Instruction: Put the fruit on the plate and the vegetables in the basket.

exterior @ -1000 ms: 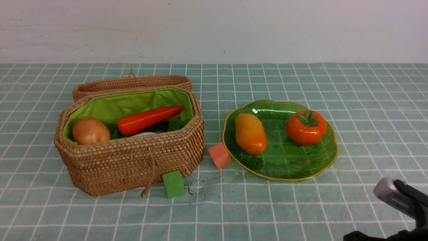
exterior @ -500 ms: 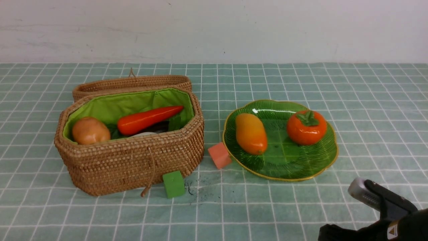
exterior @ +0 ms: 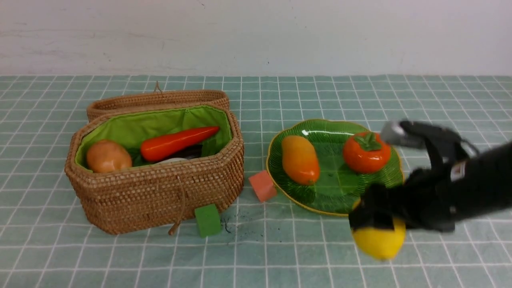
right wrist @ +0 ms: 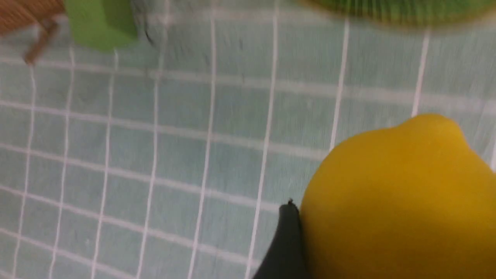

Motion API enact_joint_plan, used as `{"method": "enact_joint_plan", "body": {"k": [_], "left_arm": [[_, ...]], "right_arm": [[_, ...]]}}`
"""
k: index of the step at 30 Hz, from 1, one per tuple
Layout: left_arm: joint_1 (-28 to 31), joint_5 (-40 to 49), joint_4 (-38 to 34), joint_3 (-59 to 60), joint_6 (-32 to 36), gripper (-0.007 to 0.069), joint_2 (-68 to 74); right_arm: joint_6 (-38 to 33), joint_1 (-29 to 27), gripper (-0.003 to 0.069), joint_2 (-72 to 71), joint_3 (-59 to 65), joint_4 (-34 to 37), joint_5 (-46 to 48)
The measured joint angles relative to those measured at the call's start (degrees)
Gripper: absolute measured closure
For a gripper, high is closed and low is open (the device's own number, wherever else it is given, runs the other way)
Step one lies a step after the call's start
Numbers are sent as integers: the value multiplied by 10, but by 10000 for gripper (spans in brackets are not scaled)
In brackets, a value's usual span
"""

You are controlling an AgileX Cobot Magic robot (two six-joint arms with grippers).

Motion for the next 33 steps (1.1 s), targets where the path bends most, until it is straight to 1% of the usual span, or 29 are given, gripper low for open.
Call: {"method": "enact_joint_plan", "body": {"k": [3, 4, 7, 10, 13, 15, 17, 18, 20, 23, 25, 26, 28, 29, 30, 32, 33], "left_arm": [[0, 0, 0, 0, 0, 386, 0], [0, 0, 0, 0, 0, 386, 0], [0, 0, 0, 0, 0, 386, 0], [0, 0, 0, 0, 0, 386, 0], [0, 0, 0, 0, 0, 386, 0], [0, 0, 0, 0, 0, 386, 0], [0, 0, 0, 0, 0, 386, 0], [0, 0, 0, 0, 0, 386, 0], [0, 0, 0, 0, 0, 386, 0], [0, 0, 0, 0, 0, 386, 0], [0, 0, 0, 0, 0, 386, 0], [0, 0, 0, 0, 0, 386, 0], [0, 0, 0, 0, 0, 386, 0], [0, 0, 0, 0, 0, 386, 0], [0, 0, 0, 0, 0, 386, 0], [0, 0, 0, 0, 0, 386, 0], [0, 0, 0, 0, 0, 386, 0]], "right_arm": [[-8, -20, 79, 58, -78, -40, -37], [-9, -21, 79, 63, -81, -41, -40], [-10, -26, 79, 147, -123, -51, -89], [-11, -26, 79, 217, -142, -51, -111], [-11, -26, 79, 249, -144, -53, -110], [-11, -27, 64, 255, -144, -53, -110], [-11, -29, 6, 256, -145, -53, -114], [-11, -29, -10, 256, -146, -53, -115], [-11, -29, -18, 256, -146, -53, -116], [-12, -29, -6, 253, -148, -52, -86], [-13, -29, 43, 234, -148, -53, -32], [-13, -29, 48, 232, -148, -53, -32], [-13, -29, 134, 192, -148, -53, 57], [-13, -29, 166, 179, -148, -53, 84], [-13, -29, 183, 172, -148, -53, 91], [-17, -29, 312, 137, -147, -53, 190], [-20, -29, 358, 127, -146, -53, 216]]}}
